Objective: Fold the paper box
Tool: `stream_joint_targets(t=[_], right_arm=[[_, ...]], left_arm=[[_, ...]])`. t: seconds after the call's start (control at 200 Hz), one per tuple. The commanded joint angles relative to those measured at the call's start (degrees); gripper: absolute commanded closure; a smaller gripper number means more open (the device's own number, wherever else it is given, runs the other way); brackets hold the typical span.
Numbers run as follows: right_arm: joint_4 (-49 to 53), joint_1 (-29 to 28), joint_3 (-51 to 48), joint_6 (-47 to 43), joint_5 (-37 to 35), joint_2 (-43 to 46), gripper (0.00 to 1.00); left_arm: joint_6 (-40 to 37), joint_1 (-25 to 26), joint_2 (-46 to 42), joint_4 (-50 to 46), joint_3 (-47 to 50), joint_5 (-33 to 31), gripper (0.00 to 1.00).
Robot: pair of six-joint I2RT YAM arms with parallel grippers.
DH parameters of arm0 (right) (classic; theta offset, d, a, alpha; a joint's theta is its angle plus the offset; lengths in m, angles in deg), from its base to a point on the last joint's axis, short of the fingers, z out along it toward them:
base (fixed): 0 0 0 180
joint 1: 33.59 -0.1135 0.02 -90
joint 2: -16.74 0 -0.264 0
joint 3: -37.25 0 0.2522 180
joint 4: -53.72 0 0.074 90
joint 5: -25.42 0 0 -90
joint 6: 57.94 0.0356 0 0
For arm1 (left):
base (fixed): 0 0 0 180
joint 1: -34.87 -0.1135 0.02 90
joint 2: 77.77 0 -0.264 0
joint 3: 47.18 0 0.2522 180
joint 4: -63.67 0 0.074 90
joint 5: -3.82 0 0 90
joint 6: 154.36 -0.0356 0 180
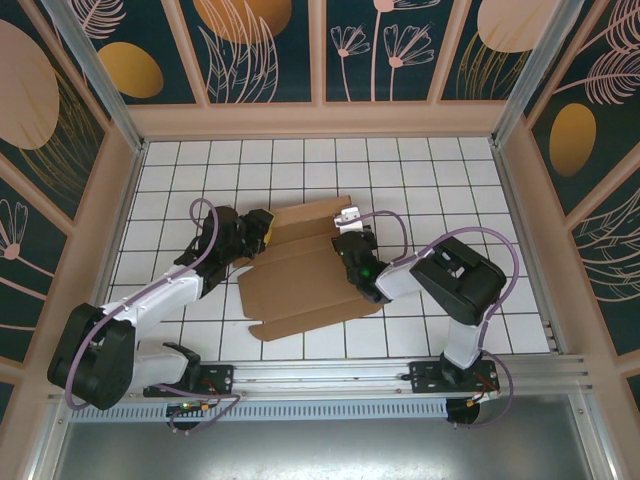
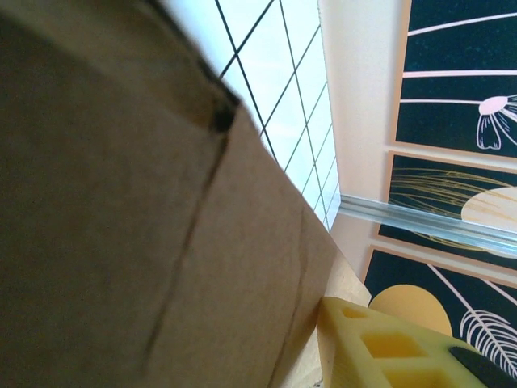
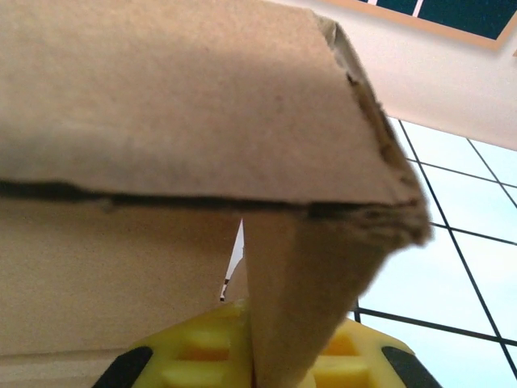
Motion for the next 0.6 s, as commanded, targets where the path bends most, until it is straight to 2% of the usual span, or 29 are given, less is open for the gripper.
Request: stream_joint_targets(t=[0.0,0.15,0.285,0.48,0.591], right_arm=[[6.11,0.36,-2.48,-0.65,-3.34,0.18,0.86],[11.09,2.65,-2.74,3.81,1.46,4.03,0.88],[12.03,2.69,-2.67,4.28,1.15,4.08,0.89],[10.92,2.78,-3.35,5.26,-3.24,4.94,0.88],[11.04,3.05,-3.61,6.9,-3.51,5.45,0.89]], left_arm=[[-2.59,0.43,0.59,-7.1,0.32,-1.15,0.6],[-9.41,0.36,-1.69,-9.34,-1.66,-2.2,0.47],[-19.02,0.28,-5.5,-14.82,-4.63,-2.01,0.41],[-34.4,-0.17,-16.71,-32.87,-8.23,-7.82,0.39],[-39.71,-0.25,-23.97,-40.89,-9.11,-11.87,0.38]])
